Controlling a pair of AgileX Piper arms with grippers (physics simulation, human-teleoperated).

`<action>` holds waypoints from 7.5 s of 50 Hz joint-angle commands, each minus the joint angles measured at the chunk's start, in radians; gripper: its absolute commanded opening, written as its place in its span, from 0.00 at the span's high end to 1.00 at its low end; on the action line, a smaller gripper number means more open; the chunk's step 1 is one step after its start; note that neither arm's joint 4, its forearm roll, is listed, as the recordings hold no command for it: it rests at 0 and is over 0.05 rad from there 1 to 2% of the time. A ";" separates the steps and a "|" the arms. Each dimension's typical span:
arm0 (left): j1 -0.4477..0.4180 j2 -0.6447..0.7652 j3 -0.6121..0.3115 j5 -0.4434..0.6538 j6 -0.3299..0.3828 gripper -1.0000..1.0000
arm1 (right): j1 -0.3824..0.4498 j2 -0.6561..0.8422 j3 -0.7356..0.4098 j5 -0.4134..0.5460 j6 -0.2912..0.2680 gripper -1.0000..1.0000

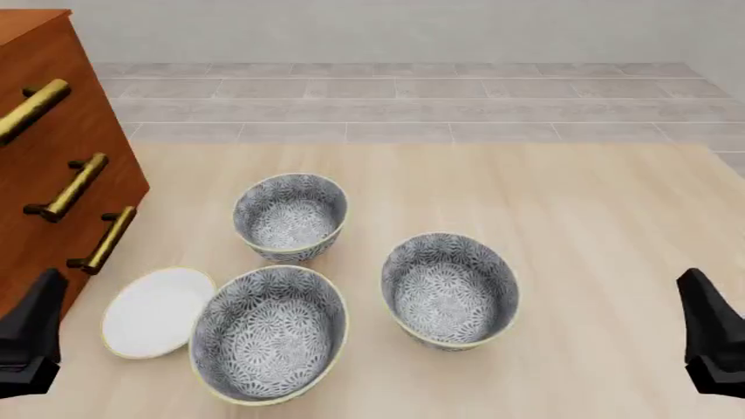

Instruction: Stack the bowl at the front on the bowl in the middle.

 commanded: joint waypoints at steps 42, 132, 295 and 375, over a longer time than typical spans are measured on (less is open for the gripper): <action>-0.006 0.085 0.001 -0.044 0.005 0.00 | 0.272 0.472 -0.229 -0.125 0.003 0.00; -0.027 0.172 0.000 -0.100 0.013 0.00 | 0.664 1.555 -1.266 0.403 0.182 0.00; -0.037 0.183 0.001 -0.095 0.014 0.00 | 0.666 2.198 -1.626 0.401 0.168 1.00; -0.047 0.191 0.001 -0.110 0.021 0.00 | 0.607 1.775 -1.478 0.402 0.106 1.00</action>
